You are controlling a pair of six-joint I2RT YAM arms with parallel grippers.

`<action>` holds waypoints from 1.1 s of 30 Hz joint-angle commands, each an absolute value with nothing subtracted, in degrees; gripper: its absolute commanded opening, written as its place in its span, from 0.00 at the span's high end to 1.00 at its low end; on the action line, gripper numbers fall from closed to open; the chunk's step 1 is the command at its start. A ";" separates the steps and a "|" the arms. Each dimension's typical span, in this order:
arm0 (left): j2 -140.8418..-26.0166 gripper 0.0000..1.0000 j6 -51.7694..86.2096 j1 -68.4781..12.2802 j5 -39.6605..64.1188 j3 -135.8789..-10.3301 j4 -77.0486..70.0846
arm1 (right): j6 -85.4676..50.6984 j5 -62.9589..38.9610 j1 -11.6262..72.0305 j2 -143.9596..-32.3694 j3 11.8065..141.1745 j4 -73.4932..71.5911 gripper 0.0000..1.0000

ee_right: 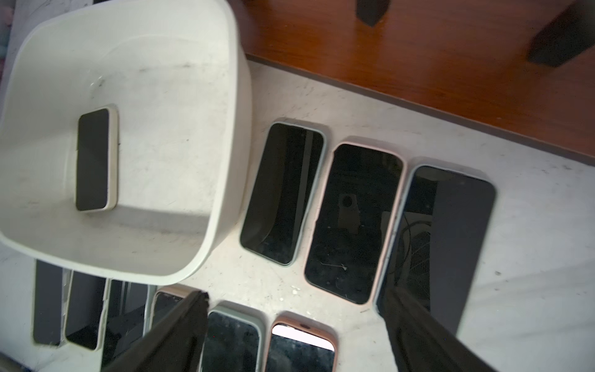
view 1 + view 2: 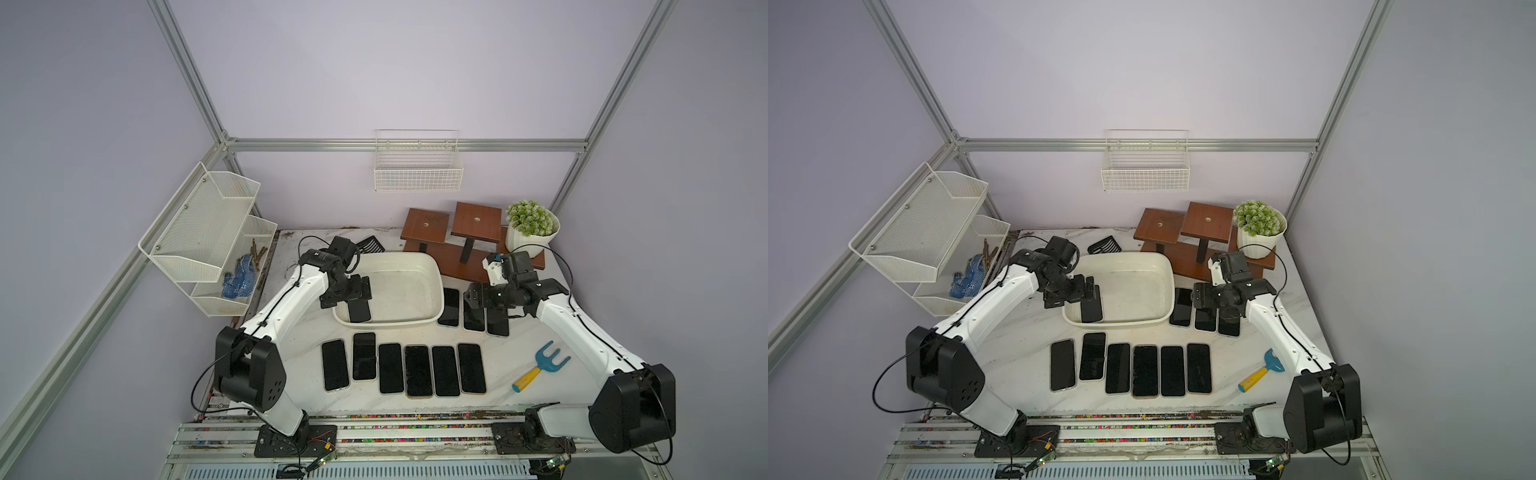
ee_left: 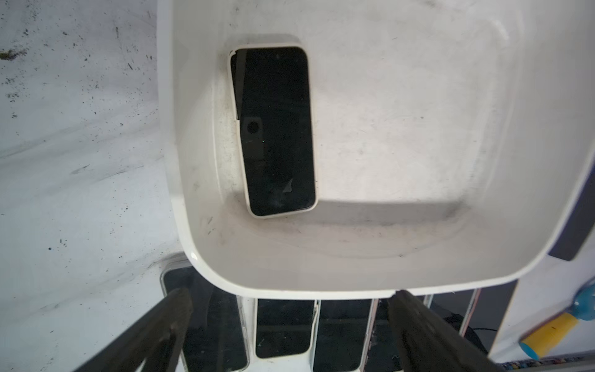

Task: Take the phone out of the storage box
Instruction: Pick up the phone from the storage box.

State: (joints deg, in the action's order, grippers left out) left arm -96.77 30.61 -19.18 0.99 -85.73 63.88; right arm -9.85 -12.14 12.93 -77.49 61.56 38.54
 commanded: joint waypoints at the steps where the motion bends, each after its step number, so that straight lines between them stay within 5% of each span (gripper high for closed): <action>1: -102.23 0.00 28.90 -18.98 -2.78 -92.20 68.29 | -10.89 -14.14 15.17 -77.74 63.38 37.69 0.09; 9: -113.45 0.00 31.39 -19.14 -3.45 -102.23 71.15 | -11.69 -15.29 16.61 -76.72 62.76 36.91 0.09; 33: -130.91 0.00 39.90 -20.17 -8.79 -106.31 69.42 | -5.07 -18.72 16.61 -75.26 63.87 40.98 0.08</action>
